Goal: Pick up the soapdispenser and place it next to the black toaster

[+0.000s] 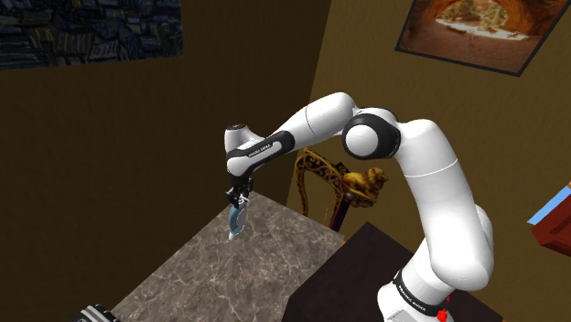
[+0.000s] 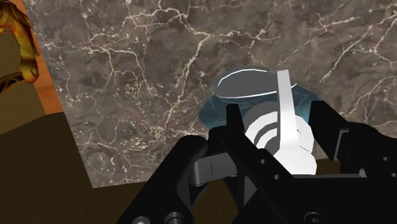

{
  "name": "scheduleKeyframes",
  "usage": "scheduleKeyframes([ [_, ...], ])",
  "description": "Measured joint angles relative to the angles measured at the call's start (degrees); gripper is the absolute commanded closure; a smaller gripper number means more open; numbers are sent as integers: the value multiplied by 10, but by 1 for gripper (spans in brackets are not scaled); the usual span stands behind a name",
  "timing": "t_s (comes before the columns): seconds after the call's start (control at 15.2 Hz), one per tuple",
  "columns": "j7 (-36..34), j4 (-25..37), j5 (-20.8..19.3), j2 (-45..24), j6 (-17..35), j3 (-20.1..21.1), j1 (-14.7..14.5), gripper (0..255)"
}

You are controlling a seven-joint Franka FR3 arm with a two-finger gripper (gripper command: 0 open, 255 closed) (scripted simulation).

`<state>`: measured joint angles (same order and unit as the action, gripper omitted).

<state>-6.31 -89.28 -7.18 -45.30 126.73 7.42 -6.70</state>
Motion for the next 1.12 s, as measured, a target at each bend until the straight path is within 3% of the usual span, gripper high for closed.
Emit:
scheduleKeyframes([
  [1.12,6,-1,10,75,-74,8,5,255],
])
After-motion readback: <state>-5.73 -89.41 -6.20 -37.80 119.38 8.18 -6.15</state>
